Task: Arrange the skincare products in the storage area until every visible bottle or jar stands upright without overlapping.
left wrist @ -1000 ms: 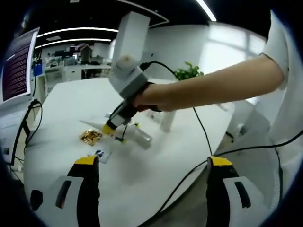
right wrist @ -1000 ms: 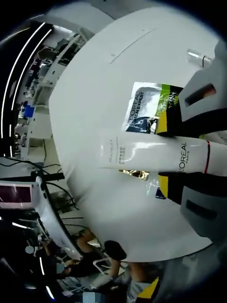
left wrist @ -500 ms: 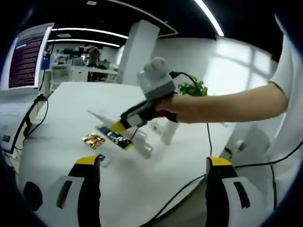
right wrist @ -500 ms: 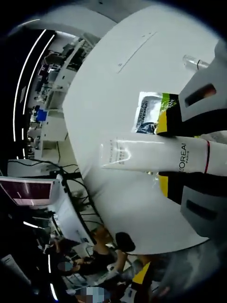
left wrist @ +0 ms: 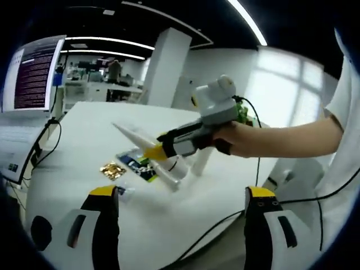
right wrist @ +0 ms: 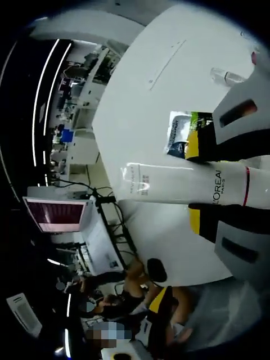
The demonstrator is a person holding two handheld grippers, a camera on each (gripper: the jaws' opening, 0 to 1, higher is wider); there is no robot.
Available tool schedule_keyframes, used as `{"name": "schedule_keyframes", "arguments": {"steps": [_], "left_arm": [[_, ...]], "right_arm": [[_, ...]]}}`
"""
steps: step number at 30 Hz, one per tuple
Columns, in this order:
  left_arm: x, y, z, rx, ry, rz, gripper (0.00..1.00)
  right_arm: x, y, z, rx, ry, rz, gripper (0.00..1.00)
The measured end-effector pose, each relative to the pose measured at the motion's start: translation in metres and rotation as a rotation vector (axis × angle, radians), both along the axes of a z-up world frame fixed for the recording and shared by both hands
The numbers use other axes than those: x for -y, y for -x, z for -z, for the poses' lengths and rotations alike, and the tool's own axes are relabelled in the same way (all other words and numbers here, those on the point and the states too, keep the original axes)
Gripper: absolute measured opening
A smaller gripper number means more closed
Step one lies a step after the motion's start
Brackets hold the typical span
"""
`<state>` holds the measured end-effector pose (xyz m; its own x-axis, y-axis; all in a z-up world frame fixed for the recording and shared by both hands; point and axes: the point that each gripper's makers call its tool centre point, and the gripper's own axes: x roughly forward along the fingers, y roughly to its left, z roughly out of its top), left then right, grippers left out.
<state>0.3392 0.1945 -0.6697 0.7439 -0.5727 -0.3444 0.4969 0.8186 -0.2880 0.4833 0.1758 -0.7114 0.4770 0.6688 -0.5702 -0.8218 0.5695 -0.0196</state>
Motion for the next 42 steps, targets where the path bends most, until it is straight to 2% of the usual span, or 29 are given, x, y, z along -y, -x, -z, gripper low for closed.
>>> {"name": "schedule_keyframes", "arguments": {"steps": [8, 20, 23, 28, 31, 34, 37, 40, 42], "left_arm": [[0.009, 0.002, -0.005, 0.011, -0.009, -0.005, 0.84], [0.030, 0.001, -0.014, 0.035, 0.021, -0.003, 0.82], [0.033, -0.005, -0.021, 0.029, 0.074, -0.008, 0.83], [0.029, -0.019, -0.029, 0.040, 0.110, -0.018, 0.81], [0.031, -0.030, -0.039, 0.049, 0.177, -0.022, 0.78], [0.030, -0.040, -0.044, 0.035, 0.249, -0.039, 0.76], [0.028, -0.048, -0.046, 0.035, 0.267, -0.039, 0.73], [0.028, -0.054, -0.043, 0.019, 0.279, -0.036, 0.70], [0.029, -0.057, -0.043, 0.009, 0.311, -0.037, 0.67]], "right_arm": [[0.021, 0.021, -0.013, 0.033, -0.030, 0.011, 0.28], [0.041, 0.056, -0.031, 0.073, -0.072, 0.008, 0.28], [0.043, 0.060, -0.034, 0.081, -0.091, 0.015, 0.28], [0.046, 0.072, -0.042, 0.093, -0.116, 0.015, 0.28], [0.047, 0.077, -0.046, 0.105, -0.130, 0.013, 0.28], [0.045, 0.085, -0.049, 0.116, -0.140, 0.004, 0.28], [0.043, 0.094, -0.054, 0.143, -0.129, -0.021, 0.28], [0.041, 0.100, -0.056, 0.144, -0.132, -0.023, 0.28], [0.040, 0.105, -0.057, 0.155, -0.130, -0.029, 0.28]]}}
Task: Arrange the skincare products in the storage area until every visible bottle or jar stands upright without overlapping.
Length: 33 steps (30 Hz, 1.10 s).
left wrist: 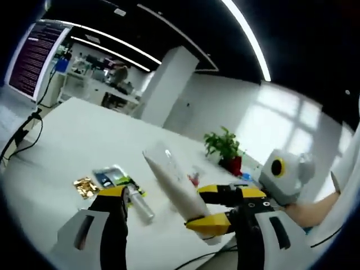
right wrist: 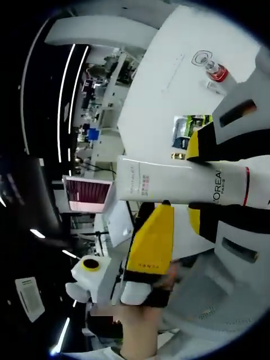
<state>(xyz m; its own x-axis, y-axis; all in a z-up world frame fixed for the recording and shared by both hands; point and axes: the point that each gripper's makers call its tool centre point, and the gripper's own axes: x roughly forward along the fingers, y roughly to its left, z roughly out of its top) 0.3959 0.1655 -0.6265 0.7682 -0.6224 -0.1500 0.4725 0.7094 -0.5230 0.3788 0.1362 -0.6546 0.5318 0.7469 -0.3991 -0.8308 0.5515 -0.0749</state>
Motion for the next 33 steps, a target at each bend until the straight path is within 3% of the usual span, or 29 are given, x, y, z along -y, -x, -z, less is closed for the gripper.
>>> {"name": "schedule_keyframes", "arguments": {"steps": [7, 10, 14, 18, 22, 25, 27, 29, 33], "left_arm": [[0.007, 0.000, 0.000, -0.012, 0.032, 0.029, 0.55], [0.010, 0.003, -0.002, -0.022, 0.084, 0.051, 0.46], [0.015, 0.009, 0.004, -0.009, 0.015, 0.101, 0.28], [0.016, 0.009, 0.010, -0.008, 0.011, 0.115, 0.24], [0.019, 0.009, 0.006, 0.039, 0.009, 0.143, 0.18], [0.025, 0.013, -0.004, 0.054, 0.048, 0.184, 0.12], [0.024, 0.011, -0.006, 0.059, 0.027, 0.207, 0.12], [0.024, 0.011, -0.011, 0.036, 0.054, 0.235, 0.11], [0.023, 0.013, -0.023, 0.058, 0.064, 0.331, 0.09]], "right_arm": [[-0.006, 0.009, 0.002, -0.009, -0.006, 0.007, 0.28], [-0.010, 0.015, 0.001, -0.004, -0.005, 0.010, 0.28], [-0.014, 0.018, 0.000, 0.008, -0.003, 0.026, 0.28], [-0.012, 0.020, 0.001, 0.040, 0.019, 0.044, 0.29], [-0.010, 0.018, 0.001, 0.050, 0.018, 0.070, 0.29], [-0.011, 0.018, -0.002, 0.055, 0.006, 0.082, 0.29], [-0.012, 0.017, -0.004, 0.063, 0.003, 0.090, 0.30], [-0.012, 0.017, -0.010, 0.069, -0.022, 0.095, 0.31], [-0.012, 0.020, -0.028, 0.071, -0.091, 0.057, 0.31]]}}
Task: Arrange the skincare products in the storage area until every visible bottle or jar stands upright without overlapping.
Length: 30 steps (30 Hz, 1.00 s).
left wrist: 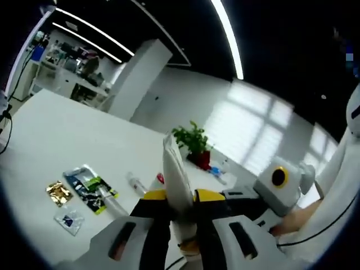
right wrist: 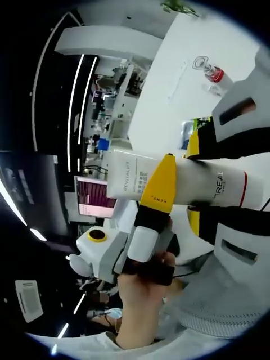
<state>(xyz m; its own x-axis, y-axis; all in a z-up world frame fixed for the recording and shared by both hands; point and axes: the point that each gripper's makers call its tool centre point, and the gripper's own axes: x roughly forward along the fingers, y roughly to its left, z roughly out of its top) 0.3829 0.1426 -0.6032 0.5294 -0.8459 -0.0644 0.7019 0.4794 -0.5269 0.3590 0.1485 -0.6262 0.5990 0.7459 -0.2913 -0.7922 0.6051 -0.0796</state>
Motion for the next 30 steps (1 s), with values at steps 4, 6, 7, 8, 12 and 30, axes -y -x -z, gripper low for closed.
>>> {"name": "schedule_keyframes", "arguments": {"steps": [4, 6, 7, 8, 12, 30], "left_arm": [[0.012, 0.012, -0.016, 0.063, -0.033, 0.145, 0.08], [0.021, 0.020, -0.025, 0.101, -0.036, 0.227, 0.08], [0.027, 0.024, -0.029, 0.117, -0.033, 0.271, 0.08], [0.031, 0.027, -0.032, 0.126, -0.030, 0.304, 0.08], [0.044, 0.037, -0.039, 0.201, -0.051, 0.412, 0.08], [0.067, 0.035, -0.041, 0.328, -0.106, 0.520, 0.12]], "right_arm": [[0.004, 0.008, -0.011, -0.045, -0.093, -0.100, 0.30], [0.012, 0.010, -0.011, -0.059, -0.078, -0.144, 0.33], [0.014, 0.012, -0.012, -0.060, -0.077, -0.167, 0.34], [0.015, 0.014, -0.016, -0.083, -0.116, -0.190, 0.36], [0.022, 0.022, -0.025, -0.118, -0.179, -0.311, 0.29], [0.034, 0.013, -0.022, -0.165, -0.280, -0.423, 0.17]]}}
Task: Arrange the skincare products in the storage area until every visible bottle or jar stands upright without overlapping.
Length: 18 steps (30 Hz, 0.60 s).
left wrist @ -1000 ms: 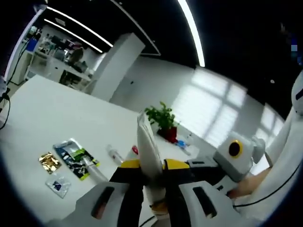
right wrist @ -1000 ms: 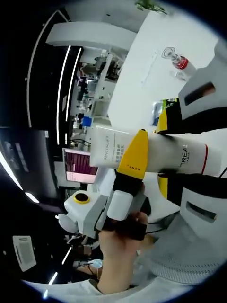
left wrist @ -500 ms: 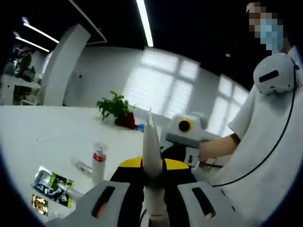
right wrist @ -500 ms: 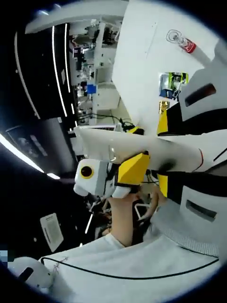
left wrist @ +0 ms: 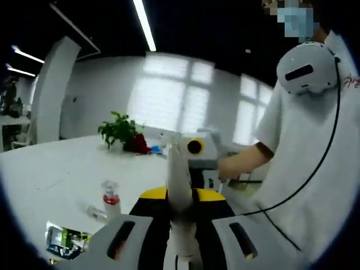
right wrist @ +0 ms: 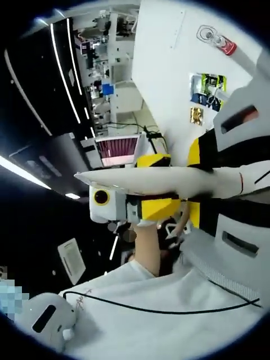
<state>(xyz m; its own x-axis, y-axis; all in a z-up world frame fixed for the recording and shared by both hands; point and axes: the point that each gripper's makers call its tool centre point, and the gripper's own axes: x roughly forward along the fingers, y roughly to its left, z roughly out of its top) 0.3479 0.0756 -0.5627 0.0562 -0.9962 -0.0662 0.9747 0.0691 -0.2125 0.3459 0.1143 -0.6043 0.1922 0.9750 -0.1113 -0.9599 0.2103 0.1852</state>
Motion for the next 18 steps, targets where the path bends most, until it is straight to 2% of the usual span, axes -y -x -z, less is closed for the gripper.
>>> {"name": "schedule_keyframes", "arguments": {"steps": [2, 3, 6, 8, 9, 13, 14, 16, 18], "left_arm": [[-0.001, -0.006, -0.002, -0.011, 0.018, -0.031, 0.13], [-0.003, -0.008, -0.013, -0.054, 0.087, -0.038, 0.14], [-0.006, -0.013, -0.018, -0.001, 0.077, -0.052, 0.12], [-0.004, -0.013, -0.015, 0.016, 0.037, -0.035, 0.12], [-0.003, -0.012, -0.009, 0.036, -0.007, -0.017, 0.13], [0.002, -0.010, 0.006, 0.062, -0.098, 0.011, 0.14], [0.005, -0.013, 0.007, 0.076, -0.111, -0.002, 0.15], [0.008, -0.015, 0.008, 0.074, -0.117, 0.005, 0.15], [0.010, -0.018, 0.016, 0.069, -0.172, 0.007, 0.14]], "right_arm": [[0.002, -0.002, 0.000, -0.011, -0.019, 0.003, 0.15], [0.003, -0.003, 0.003, -0.004, -0.009, 0.000, 0.15], [0.004, -0.002, 0.008, -0.004, 0.002, -0.011, 0.15], [0.006, -0.001, 0.012, -0.011, -0.003, -0.018, 0.15], [0.006, -0.002, 0.012, -0.017, -0.010, -0.018, 0.15], [0.009, -0.004, 0.014, -0.021, -0.027, -0.023, 0.15], [0.010, -0.005, 0.015, -0.020, -0.028, -0.026, 0.15], [0.012, -0.007, 0.018, -0.019, -0.027, -0.025, 0.15], [0.015, -0.011, 0.023, -0.016, -0.018, -0.021, 0.16]]}}
